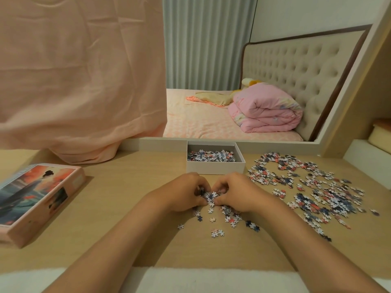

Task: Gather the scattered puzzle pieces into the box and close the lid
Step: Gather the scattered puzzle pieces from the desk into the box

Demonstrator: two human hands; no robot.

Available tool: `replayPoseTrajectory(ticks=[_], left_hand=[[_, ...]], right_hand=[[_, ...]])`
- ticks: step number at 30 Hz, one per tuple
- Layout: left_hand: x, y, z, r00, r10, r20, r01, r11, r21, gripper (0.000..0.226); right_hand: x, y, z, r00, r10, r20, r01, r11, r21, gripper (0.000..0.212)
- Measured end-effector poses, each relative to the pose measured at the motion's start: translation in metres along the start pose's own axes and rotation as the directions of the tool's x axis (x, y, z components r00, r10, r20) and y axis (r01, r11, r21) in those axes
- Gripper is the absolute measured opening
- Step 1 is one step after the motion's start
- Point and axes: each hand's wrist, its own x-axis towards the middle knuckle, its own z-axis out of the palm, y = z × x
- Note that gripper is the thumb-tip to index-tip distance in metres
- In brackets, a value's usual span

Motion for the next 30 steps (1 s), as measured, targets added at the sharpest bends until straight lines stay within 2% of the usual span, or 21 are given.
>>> replayPoseTrajectory(ticks=[4, 11, 16, 20, 25, 28, 30], left_hand=[[0.000, 0.001, -0.001, 0.998, -0.046, -0.049, 0.042, 0.997, -0.071, 0.030], [0.003, 0.000, 0.004, 0.982, -0.128, -0.138, 0.099, 0.974, -0.202, 0.013], [0.010, 0.000, -0.004, 0.956, -0.203, -0.209, 0.087, 0.883, -0.461, 0.009], [0.035, -0.003, -0.026, 0.938, -0.194, -0.287, 0.024, 0.863, -0.505, 0.012], [0.074, -0.010, -0.051, 0.920, -0.199, -0.339, 0.000, 0.863, -0.505, 0.009], [0.093, -0.013, -0.053, 0.916, -0.189, -0.354, 0.019, 0.902, -0.431, 0.009], [0.101, -0.018, -0.050, 0.942, -0.128, -0.309, 0.023, 0.947, -0.320, 0.013]], right_hand=[[0.002, -0.003, 0.002, 1.000, 0.018, -0.007, -0.018, 0.999, 0.049, 0.026], [0.005, -0.002, 0.004, 0.995, 0.095, 0.032, -0.101, 0.945, 0.310, 0.009], [0.011, -0.004, -0.004, 0.992, 0.127, -0.013, -0.086, 0.741, 0.666, 0.013], [0.031, -0.010, -0.031, 0.992, 0.097, -0.075, -0.037, 0.818, 0.574, 0.014], [0.074, -0.006, -0.052, 0.975, 0.061, -0.215, 0.061, 0.853, 0.519, 0.015], [0.096, 0.000, -0.052, 0.956, 0.025, -0.291, 0.089, 0.924, 0.371, 0.010], [0.104, 0.002, -0.049, 0.960, -0.043, -0.276, 0.116, 0.960, 0.254, 0.008]])
